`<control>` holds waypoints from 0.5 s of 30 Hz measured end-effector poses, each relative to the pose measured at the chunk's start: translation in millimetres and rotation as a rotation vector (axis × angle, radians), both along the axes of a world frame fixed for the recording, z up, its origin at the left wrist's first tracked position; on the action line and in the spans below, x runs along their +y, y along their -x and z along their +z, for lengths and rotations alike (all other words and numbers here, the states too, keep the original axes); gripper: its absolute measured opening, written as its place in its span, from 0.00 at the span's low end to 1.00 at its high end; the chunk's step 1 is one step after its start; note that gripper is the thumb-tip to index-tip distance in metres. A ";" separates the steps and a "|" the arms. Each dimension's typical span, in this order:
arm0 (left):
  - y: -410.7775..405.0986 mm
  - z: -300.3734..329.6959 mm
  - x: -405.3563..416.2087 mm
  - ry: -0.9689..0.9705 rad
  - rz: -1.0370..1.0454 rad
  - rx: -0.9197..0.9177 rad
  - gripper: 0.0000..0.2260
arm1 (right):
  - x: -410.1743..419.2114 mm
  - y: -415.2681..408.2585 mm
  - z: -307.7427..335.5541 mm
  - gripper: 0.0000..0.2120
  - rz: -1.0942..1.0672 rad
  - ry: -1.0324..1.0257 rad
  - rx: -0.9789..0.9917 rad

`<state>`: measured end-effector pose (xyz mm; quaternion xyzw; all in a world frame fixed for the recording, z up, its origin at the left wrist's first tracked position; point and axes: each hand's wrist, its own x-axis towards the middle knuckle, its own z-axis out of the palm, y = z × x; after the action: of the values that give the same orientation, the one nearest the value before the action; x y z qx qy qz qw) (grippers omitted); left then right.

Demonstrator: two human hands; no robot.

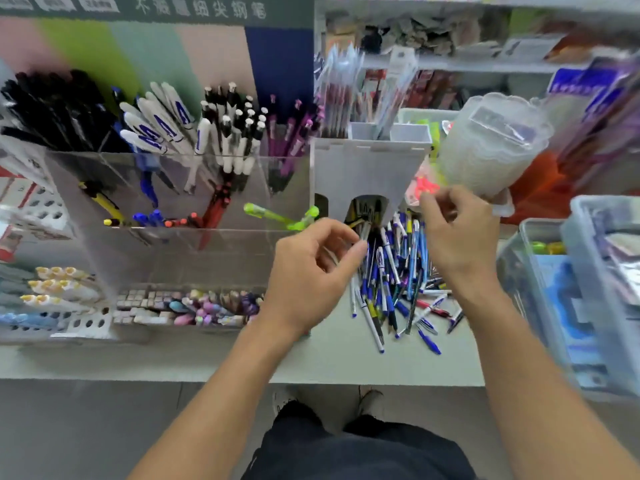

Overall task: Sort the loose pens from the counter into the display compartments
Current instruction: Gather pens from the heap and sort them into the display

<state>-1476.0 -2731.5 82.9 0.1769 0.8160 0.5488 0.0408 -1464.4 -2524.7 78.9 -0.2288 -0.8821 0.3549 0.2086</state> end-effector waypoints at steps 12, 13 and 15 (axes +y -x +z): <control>20.1 -174.4 120.3 0.675 0.262 -0.730 0.50 | 42.5 -75.5 -135.4 0.20 0.021 0.179 -0.830; 22.2 -178.4 125.4 0.695 0.268 -0.712 0.49 | 38.7 -78.5 -138.8 0.20 0.041 0.201 -0.842; 24.0 -186.0 132.0 0.719 0.270 -0.691 0.47 | 28.3 -84.7 -147.2 0.18 0.112 0.252 -0.888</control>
<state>-1500.0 -2599.5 -103.1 -0.1468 0.9075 0.2603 0.2951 -1379.8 -2496.3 -68.3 -0.3343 -0.8470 0.3378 -0.2382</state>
